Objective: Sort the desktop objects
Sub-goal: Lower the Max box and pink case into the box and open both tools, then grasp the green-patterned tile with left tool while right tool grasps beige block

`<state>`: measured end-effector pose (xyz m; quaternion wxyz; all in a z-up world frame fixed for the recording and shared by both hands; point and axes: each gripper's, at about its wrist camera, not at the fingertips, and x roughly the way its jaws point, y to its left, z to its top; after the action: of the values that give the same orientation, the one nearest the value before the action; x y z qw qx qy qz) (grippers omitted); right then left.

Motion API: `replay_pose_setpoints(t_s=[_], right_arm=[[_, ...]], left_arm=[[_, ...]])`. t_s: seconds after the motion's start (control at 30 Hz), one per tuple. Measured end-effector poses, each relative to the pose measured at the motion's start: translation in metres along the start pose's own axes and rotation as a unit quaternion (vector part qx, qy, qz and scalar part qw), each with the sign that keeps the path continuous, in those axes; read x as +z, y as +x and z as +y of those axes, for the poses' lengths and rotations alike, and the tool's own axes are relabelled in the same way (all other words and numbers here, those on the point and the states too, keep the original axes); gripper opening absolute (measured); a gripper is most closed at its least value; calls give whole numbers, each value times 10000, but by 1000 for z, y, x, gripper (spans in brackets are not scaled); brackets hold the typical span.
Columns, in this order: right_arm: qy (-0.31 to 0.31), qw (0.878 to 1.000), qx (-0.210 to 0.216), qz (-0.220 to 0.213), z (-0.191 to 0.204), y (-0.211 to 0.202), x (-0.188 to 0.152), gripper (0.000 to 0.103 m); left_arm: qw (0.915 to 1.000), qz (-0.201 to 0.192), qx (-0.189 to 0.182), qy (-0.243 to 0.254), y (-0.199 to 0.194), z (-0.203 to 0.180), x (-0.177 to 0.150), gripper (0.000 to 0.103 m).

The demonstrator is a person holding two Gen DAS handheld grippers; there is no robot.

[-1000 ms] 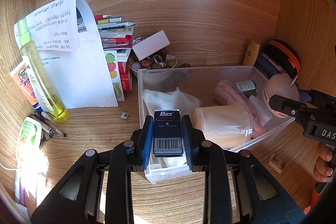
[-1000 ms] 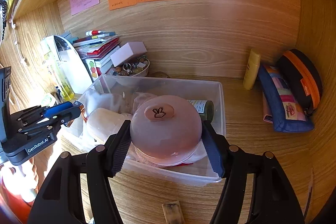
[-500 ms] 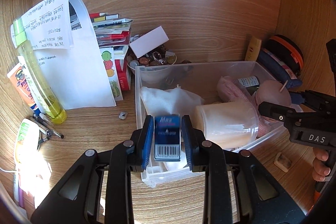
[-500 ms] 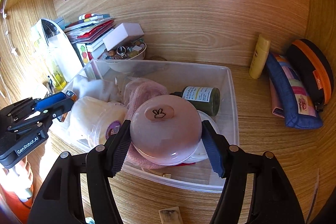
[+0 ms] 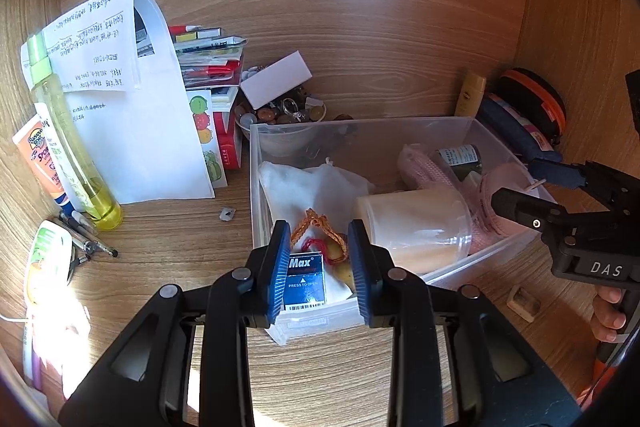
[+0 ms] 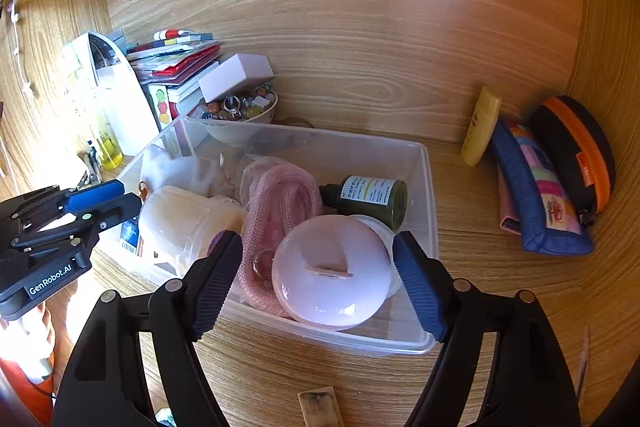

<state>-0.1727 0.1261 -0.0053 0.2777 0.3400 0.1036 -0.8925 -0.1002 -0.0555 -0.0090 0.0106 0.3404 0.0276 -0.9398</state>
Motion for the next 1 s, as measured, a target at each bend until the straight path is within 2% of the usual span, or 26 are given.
replay_pose_setpoints(t_s=[0.07, 0.13, 0.3, 0.37, 0.7, 1.0], right_arm=[[-4, 10000, -10, -20, 1, -5, -1, 78], [-6, 10000, -25, -54, 1, -11, -3, 81], [-61, 9999, -73, -115, 1, -21, -9, 81], [-80, 9998, -101, -124, 2, -25, -13, 82], [-217, 9995, -222, -45, -2, -39, -38, 82], [-227, 9989, -266, 316, -15, -34, -68, 82]], left_arm=[[10000, -39, -29, 13, -6, -2, -1, 41], [9999, -123, -51, 54, -14, -6, -2, 48], [9994, -263, 11, 241, -30, -17, -5, 53], [9993, -289, -3, 253, -33, -19, -7, 61], [9996, -79, -72, 275, -39, -33, -26, 67], [9988, 247, -255, 328, -38, -53, -47, 71]])
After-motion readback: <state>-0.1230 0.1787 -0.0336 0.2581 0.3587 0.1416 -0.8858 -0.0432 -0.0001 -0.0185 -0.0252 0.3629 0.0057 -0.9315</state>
